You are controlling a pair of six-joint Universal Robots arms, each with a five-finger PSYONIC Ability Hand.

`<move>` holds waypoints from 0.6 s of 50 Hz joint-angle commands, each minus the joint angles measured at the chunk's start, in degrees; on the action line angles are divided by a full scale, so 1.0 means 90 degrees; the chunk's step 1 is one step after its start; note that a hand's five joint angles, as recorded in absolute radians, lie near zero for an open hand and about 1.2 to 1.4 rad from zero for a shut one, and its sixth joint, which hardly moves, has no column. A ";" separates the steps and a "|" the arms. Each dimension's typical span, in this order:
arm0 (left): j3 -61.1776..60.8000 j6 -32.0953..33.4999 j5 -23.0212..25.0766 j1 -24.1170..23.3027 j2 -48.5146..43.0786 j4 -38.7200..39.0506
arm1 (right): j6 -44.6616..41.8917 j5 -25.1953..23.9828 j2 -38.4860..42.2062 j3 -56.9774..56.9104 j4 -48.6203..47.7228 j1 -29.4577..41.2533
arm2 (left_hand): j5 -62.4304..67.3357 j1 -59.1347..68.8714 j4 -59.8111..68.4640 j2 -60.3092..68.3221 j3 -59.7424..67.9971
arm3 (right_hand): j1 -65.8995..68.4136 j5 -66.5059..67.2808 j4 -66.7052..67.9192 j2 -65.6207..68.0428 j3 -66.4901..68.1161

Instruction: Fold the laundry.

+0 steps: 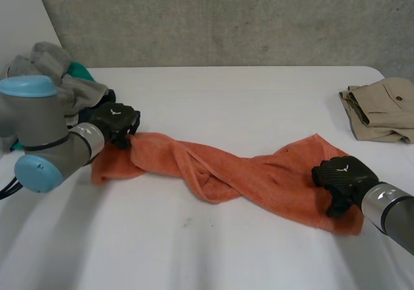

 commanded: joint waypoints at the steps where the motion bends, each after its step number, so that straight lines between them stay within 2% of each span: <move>1: 0.0054 0.0018 -0.0038 -0.0207 0.0024 0.0068 | -0.0021 0.0032 0.0163 -0.0307 -0.0301 0.0018 | 0.2187 0.1730 0.2104 0.2027 0.2069 | 0.3579 0.3568 0.3325 0.3123 0.3316; 4: 0.0433 0.0008 -0.0106 -0.0246 0.0034 0.0409 | -0.0031 0.0061 0.0163 -0.0600 -0.0536 0.0067 | 0.2187 0.1730 0.2104 0.2027 0.2069 | 0.3579 0.3568 0.3325 0.3123 0.3316; 8: 0.1292 0.0008 -0.0594 -0.0295 0.0034 0.1267 | 0.0018 0.0275 0.0202 -0.1556 -0.1024 0.0466 | 0.2187 0.1730 0.2104 0.2027 0.2069 | 0.3579 0.3568 0.3325 0.3123 0.3316; 9: 0.1681 -0.0021 -0.0914 -0.0344 0.0043 0.1753 | 0.0124 0.0498 0.0231 -0.2061 -0.1325 0.0631 | 0.2187 0.1730 0.2104 0.2027 0.2069 | 0.3579 0.3568 0.3325 0.3123 0.3316; 12: 0.2133 -0.0050 -0.1355 -0.0471 0.0121 0.2556 | 0.0359 0.0948 0.0270 -0.2864 -0.1932 0.0779 | 0.2187 0.1730 0.2104 0.2027 0.2069 | 0.3579 0.3568 0.3325 0.3123 0.3316; 13: 0.2298 -0.0040 -0.1540 -0.0548 0.0247 0.3023 | 0.0505 0.1259 0.0290 -0.3360 -0.2272 0.0828 | 0.2187 0.1730 0.2104 0.2027 0.2069 | 0.3579 0.3568 0.3325 0.3123 0.3316; 16: 0.2281 -0.0050 -0.1611 -0.0656 0.0550 0.3592 | 0.0642 0.1593 0.0300 -0.3958 -0.2655 0.0848 | 0.2187 0.1730 0.2104 0.2027 0.2069 | 0.3579 0.3568 0.3325 0.3123 0.3316; 20: 0.1755 -0.0060 -0.1601 -0.0793 0.1058 0.3984 | 0.0721 0.1809 0.0329 -0.4575 -0.2793 0.0848 | 0.2187 0.1730 0.2104 0.2027 0.2069 | 0.3579 0.3568 0.3325 0.3123 0.3316; 24: 0.0555 -0.0060 -0.1533 -0.0823 0.1614 0.4053 | 0.0721 0.1809 0.0358 -0.4644 -0.2541 0.0877 | 0.2187 0.1730 0.2104 0.2027 0.2069 | 0.3579 0.3568 0.3325 0.3123 0.3316; 28: -0.0959 -0.0060 -0.1201 -0.0823 0.2259 0.4043 | 0.0731 0.1770 0.0465 -0.4459 -0.1839 0.0906 | 0.2187 0.1730 0.2104 0.2027 0.2069 | 0.3579 0.3568 0.3325 0.3123 0.3316; 30: -0.1886 -0.0040 -0.0850 -0.0832 0.2465 0.4043 | 0.0740 0.1741 0.0524 -0.4361 -0.1632 0.0936 | 0.2187 0.1730 0.2104 0.2027 0.2069 | 0.3579 0.3568 0.3325 0.3123 0.3316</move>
